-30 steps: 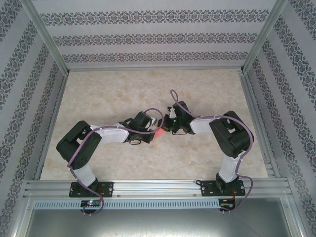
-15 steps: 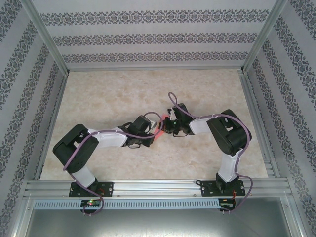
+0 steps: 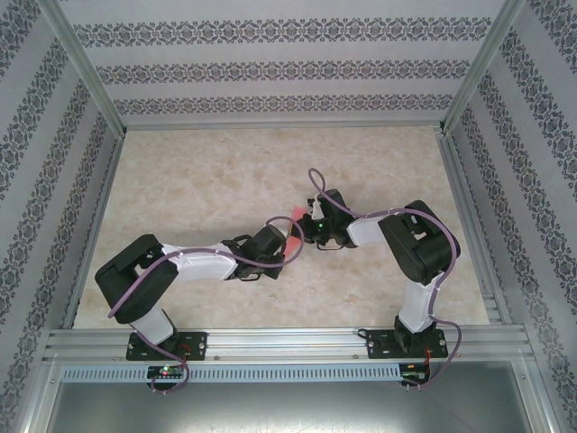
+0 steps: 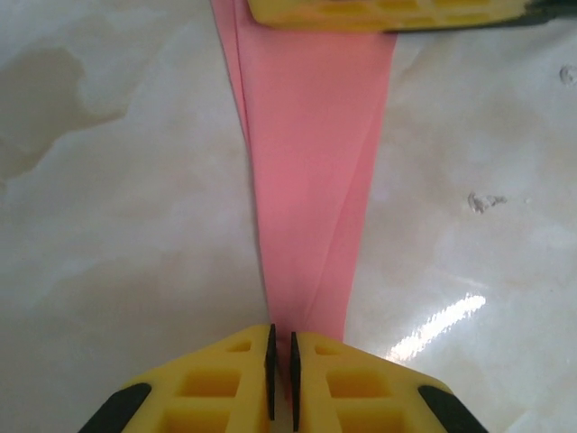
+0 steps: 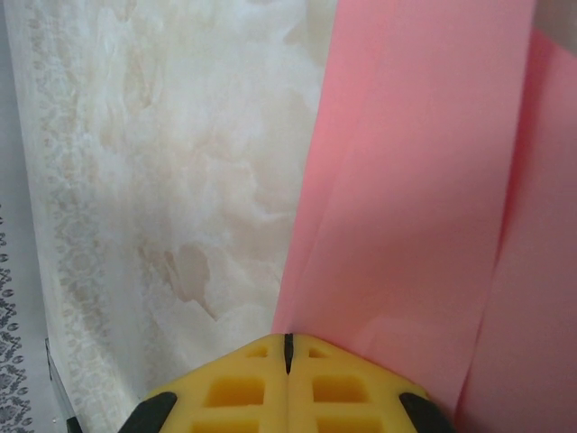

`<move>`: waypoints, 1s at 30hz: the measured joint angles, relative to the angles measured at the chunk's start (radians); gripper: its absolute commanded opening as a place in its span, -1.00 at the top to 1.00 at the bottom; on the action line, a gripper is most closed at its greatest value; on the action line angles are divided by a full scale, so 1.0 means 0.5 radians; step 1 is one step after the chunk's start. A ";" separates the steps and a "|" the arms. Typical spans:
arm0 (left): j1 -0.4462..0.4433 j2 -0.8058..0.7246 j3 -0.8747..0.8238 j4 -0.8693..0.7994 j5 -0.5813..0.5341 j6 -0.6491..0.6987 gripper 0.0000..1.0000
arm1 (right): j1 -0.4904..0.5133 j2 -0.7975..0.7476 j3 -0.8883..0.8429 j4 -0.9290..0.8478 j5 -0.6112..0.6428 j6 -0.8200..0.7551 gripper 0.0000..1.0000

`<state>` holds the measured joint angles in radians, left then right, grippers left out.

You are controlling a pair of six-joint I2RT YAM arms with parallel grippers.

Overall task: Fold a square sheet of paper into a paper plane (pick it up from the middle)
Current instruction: Fold the wing for the fifth time at the center of the table.

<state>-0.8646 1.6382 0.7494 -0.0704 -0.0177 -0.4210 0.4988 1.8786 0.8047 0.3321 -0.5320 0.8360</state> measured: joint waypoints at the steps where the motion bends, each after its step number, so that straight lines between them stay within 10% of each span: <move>1: -0.021 0.000 0.000 -0.008 -0.031 -0.016 0.72 | 0.000 -0.001 -0.005 0.007 0.001 0.000 1.00; 9: -0.154 -0.117 -0.018 -0.236 -0.030 -0.134 0.65 | -0.013 -0.035 -0.024 0.005 0.001 0.003 1.00; 30: -0.005 0.002 0.488 -0.562 0.209 0.098 -0.02 | -0.392 -0.851 -0.204 -0.669 -0.044 -0.166 0.13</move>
<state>-0.8673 1.6394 0.9932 -0.3515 0.0868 -0.3721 0.3027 1.4532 0.7029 -0.0025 -0.5541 0.7532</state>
